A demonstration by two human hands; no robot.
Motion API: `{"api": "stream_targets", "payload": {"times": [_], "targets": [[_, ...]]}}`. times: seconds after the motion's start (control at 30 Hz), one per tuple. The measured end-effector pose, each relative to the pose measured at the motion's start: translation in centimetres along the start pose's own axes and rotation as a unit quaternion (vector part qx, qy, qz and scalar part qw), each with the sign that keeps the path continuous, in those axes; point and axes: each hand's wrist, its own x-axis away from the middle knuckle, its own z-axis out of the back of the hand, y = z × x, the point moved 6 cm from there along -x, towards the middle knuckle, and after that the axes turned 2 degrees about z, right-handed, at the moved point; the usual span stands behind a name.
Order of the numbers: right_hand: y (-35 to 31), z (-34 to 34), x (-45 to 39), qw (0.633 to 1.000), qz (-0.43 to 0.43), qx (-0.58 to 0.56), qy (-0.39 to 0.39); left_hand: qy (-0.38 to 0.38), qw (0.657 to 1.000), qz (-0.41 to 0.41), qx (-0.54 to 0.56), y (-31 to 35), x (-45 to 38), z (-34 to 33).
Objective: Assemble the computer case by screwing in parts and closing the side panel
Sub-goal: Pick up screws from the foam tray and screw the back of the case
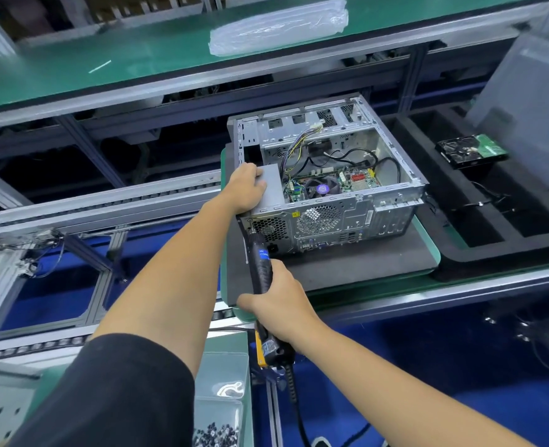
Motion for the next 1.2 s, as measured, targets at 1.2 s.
{"api": "stream_targets", "payload": {"times": [1.2], "targets": [[-6.7,28.3,-4.1,0.982,0.117,-0.123,0.085,0.042,0.905,0.109,0.409,23.4,-9.7,-2.8]]}}
